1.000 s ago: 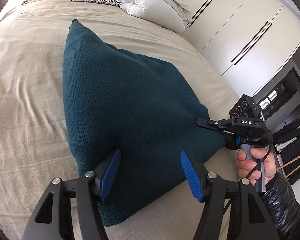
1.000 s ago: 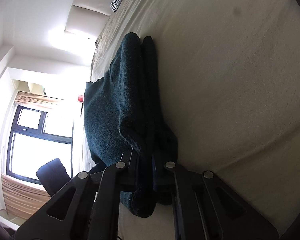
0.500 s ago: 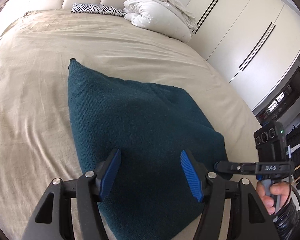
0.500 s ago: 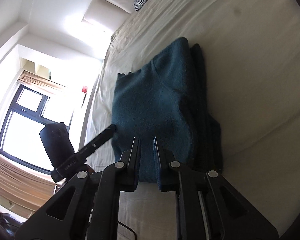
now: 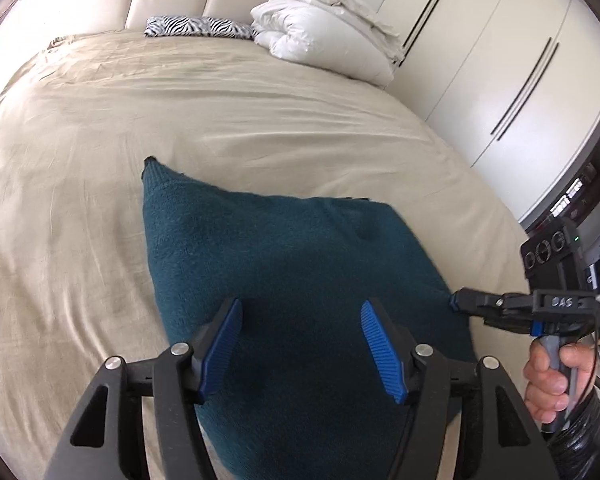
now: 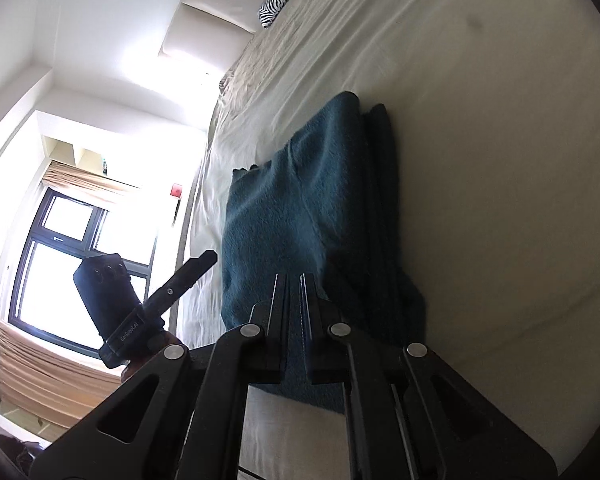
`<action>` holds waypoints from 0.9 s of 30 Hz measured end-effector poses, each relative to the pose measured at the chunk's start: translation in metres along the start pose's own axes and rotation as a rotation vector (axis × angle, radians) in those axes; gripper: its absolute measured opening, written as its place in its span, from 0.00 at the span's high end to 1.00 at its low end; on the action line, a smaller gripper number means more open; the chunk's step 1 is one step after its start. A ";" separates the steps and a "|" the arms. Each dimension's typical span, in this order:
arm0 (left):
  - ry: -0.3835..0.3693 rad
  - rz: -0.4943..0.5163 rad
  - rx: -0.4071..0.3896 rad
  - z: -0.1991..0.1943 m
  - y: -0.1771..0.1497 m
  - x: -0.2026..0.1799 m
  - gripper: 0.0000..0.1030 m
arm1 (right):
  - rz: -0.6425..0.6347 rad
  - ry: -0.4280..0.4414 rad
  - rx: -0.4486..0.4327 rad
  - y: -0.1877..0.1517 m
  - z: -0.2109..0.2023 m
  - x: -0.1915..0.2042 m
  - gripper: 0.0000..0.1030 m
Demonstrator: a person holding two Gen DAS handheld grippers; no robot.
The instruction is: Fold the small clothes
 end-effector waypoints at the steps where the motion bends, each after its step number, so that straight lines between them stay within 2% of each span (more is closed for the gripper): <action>1: 0.005 -0.016 0.015 0.008 -0.002 0.006 0.39 | 0.006 -0.013 0.006 0.008 0.011 -0.002 0.95; 4: 0.018 -0.002 0.011 0.017 -0.004 0.007 0.39 | 0.040 -0.110 0.012 0.025 0.042 -0.031 0.95; 6: 0.039 0.046 0.013 0.021 -0.007 0.003 0.38 | 0.112 -0.064 -0.011 0.030 0.050 -0.045 1.00; 8: 0.028 0.050 0.010 0.024 -0.007 0.004 0.35 | 0.148 -0.025 -0.032 0.031 0.048 -0.051 1.00; 11: 0.012 0.037 -0.004 0.017 -0.005 0.002 0.34 | 0.118 -0.050 -0.050 0.030 0.038 -0.050 1.00; 13: 0.002 0.012 -0.023 0.003 -0.001 0.002 0.34 | 0.090 -0.080 -0.081 0.034 0.023 -0.043 0.96; 14: 0.006 0.000 -0.050 -0.007 0.003 0.004 0.34 | 0.060 -0.109 -0.104 0.038 0.015 -0.040 0.94; 16: 0.044 -0.027 -0.118 -0.027 0.010 0.015 0.31 | -0.013 -0.197 -0.137 0.046 -0.002 -0.035 0.76; 17: 0.052 -0.057 -0.137 -0.034 0.011 0.022 0.26 | -0.032 -0.208 -0.144 0.047 -0.006 -0.032 0.51; 18: 0.051 -0.092 -0.135 -0.036 0.009 0.030 0.25 | -0.038 -0.207 -0.146 0.048 -0.010 -0.031 0.32; 21: 0.031 -0.184 -0.057 -0.027 -0.009 0.045 0.26 | -0.030 -0.201 -0.086 0.041 0.001 -0.034 0.31; 23: -0.008 -0.243 -0.023 -0.023 -0.022 0.049 0.26 | 0.004 -0.188 -0.033 0.027 0.008 -0.042 0.31; 25: -0.048 -0.304 0.018 -0.016 -0.034 0.049 0.26 | -0.024 -0.184 -0.016 0.021 0.012 -0.040 0.31; 27: -0.063 -0.336 0.061 -0.010 -0.044 0.047 0.28 | -0.029 -0.173 0.022 0.016 0.018 -0.035 0.35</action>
Point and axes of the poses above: each gripper's, at about its wrist camera, not at the fingertips, and z roughly the way its jaws point, x to its left, y to its top, the point moved 9 cm from there along z, roughly the way its jaws point, and after that the axes turned 9 degrees about -x, right-handed, at the moved point
